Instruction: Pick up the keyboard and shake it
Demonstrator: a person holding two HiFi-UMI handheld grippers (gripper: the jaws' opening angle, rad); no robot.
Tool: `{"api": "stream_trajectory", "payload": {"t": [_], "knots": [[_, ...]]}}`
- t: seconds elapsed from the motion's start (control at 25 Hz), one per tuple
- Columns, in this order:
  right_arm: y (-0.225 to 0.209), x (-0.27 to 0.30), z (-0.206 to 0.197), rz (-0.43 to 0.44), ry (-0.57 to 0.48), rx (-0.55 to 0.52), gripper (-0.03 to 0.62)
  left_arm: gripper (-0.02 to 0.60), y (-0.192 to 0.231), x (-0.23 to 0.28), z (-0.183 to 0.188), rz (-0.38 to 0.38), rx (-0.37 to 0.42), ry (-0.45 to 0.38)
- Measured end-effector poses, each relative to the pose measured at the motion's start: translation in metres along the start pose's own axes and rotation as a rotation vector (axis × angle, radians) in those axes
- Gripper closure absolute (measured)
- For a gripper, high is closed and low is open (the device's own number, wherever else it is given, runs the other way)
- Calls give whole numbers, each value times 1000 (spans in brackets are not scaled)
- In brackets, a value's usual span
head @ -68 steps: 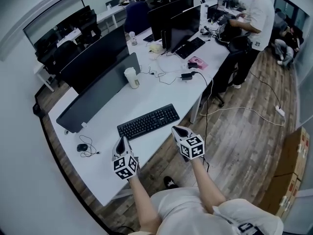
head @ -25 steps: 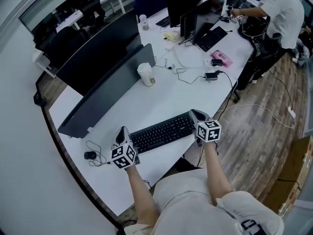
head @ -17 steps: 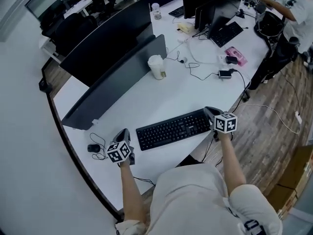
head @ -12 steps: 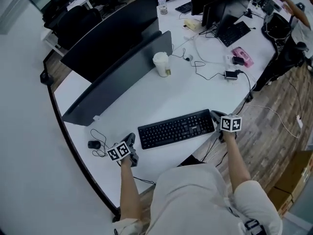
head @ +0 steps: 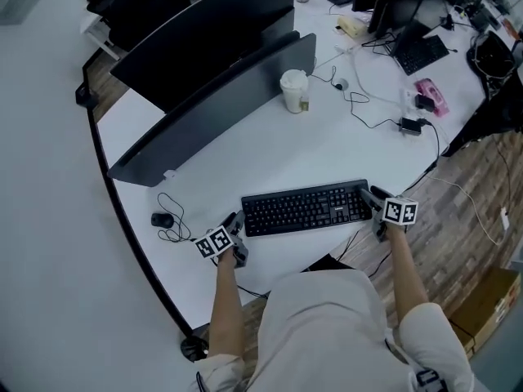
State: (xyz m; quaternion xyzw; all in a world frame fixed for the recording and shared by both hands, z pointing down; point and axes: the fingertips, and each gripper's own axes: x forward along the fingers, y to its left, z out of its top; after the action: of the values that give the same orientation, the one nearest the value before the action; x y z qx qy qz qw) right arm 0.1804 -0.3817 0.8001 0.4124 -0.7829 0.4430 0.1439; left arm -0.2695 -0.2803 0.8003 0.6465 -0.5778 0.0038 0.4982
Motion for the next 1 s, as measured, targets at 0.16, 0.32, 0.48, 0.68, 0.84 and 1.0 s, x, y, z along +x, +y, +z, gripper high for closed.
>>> {"api": "stream_trajectory", "payload": {"t": [0.16,0.32,0.48,0.68,0.84,1.0], "knots": [[5,10,-8,-28,6,-4,324,364,-2,8,-5,22,7,19],[9,16,-10,-74,-7,-58,316,354,-7,15,-9,70,54,19],[11,16,-12,-76,-12,-59,316,330,-18,20,-15,54,53,19],[9,15,-11,-127,-59,-47,315,313,-21,16,-12,-82,-121,17],[10,14,-10,-134,-63,-76,315,310,-15,1,-7,-223,-366,-40],[11,12,-11,-135,-71,-92,315,310,-12,-7,-8,-323,-538,-36]]}}
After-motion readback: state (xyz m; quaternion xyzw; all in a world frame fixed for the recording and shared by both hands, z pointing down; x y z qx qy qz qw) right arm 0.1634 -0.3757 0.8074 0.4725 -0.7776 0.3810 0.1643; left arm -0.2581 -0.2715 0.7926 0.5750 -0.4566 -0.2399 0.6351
